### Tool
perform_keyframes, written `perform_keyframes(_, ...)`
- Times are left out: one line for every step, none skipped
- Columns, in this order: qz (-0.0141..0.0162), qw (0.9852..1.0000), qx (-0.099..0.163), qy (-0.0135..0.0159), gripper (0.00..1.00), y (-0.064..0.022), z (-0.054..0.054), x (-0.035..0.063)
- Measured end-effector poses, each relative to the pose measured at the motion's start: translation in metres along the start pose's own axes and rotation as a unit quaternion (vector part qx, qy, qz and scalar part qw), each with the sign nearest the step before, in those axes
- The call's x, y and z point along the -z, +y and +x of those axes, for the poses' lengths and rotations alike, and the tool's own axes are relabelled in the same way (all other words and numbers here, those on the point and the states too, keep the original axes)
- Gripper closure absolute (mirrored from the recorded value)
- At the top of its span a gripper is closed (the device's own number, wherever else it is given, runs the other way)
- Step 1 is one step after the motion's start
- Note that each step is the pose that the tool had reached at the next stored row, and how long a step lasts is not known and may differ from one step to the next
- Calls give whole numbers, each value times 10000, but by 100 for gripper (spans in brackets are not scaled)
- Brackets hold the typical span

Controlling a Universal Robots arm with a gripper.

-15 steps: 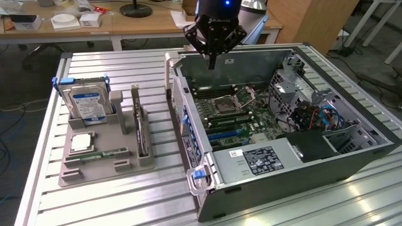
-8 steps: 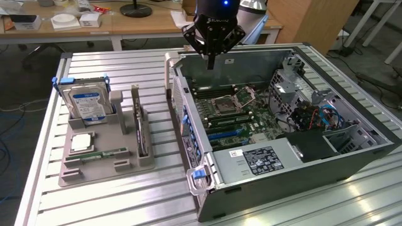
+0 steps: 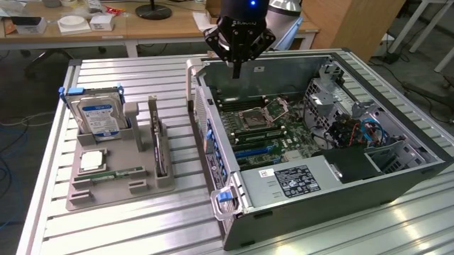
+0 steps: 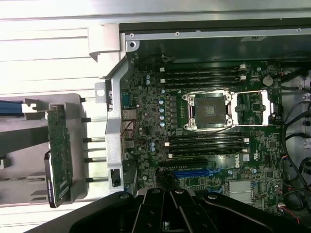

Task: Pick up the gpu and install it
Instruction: 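Reach for the gpu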

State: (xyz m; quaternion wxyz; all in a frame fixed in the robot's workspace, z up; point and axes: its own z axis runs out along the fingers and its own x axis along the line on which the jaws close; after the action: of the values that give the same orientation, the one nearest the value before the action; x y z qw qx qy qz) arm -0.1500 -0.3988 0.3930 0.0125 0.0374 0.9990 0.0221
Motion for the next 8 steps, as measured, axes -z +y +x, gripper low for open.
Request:
perform_keyframes(0,10000,0,0,90,0,4,0)
perform_keyframes(0,10000,0,0,90,0,8,0)
perform_keyframes(0,10000,0,0,90,-1,12,0)
perform_keyframes(0,10000,0,0,90,-1,16,0)
perform_keyframes(0,10000,0,0,90,-2,20,0)
perform_keyframes(0,10000,0,0,90,-2,24,0)
perform_keyframes(0,10000,0,0,90,-2,28,0)
perform_keyframes(0,10000,0,0,90,-2,32,0)
